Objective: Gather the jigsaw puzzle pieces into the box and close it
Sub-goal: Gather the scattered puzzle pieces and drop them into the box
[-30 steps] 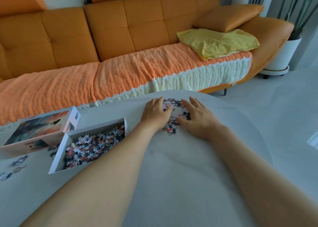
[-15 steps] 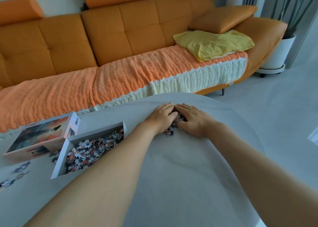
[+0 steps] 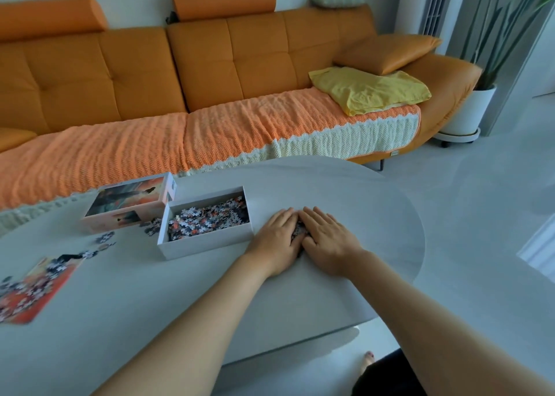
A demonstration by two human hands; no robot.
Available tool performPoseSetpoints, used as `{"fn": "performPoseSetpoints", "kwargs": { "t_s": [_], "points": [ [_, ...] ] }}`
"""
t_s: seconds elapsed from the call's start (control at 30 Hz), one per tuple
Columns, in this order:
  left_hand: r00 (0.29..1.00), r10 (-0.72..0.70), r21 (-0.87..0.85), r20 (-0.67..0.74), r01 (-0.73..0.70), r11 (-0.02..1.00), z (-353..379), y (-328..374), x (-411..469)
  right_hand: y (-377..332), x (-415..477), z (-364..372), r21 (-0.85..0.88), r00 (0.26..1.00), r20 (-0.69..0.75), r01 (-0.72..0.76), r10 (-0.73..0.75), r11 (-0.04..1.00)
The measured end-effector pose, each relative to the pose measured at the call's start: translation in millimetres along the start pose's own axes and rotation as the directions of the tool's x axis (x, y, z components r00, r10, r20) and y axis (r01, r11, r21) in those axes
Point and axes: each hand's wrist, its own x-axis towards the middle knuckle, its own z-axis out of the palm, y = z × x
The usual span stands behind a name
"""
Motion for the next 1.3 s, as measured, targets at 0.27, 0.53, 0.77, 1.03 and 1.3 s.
{"fn": "performPoseSetpoints", "kwargs": {
  "t_s": [0.27,0.53,0.77,1.03,1.3],
  "points": [
    [0.996,0.024,-0.032,-0.090,-0.027,0.999,-15,-12,-81,-56,-35,21,-0.016,0.999,0.002,0.034,-0.034,0.999],
    [0.996,-0.011,-0.064,-0.087,0.006,0.998,-36,-53,-138,-114,-36,44,-0.039,0.992,-0.029,0.123,-0.124,0.992],
    [0.978,-0.103,-0.162,-0.183,0.073,0.984,-52,-68,-149,-123,-24,30,0.345,0.994,-0.105,0.068,-0.034,0.936],
    [0.948,-0.076,-0.098,-0.310,0.048,0.994,-67,-71,-141,-87,-9,15,0.039,0.993,-0.094,-0.062,0.066,0.997],
    [0.980,-0.200,-0.123,0.020,0.201,0.972,-60,-80,-154,-110,-42,29,0.132,0.995,-0.083,0.061,-0.050,0.989]
  ]
}}
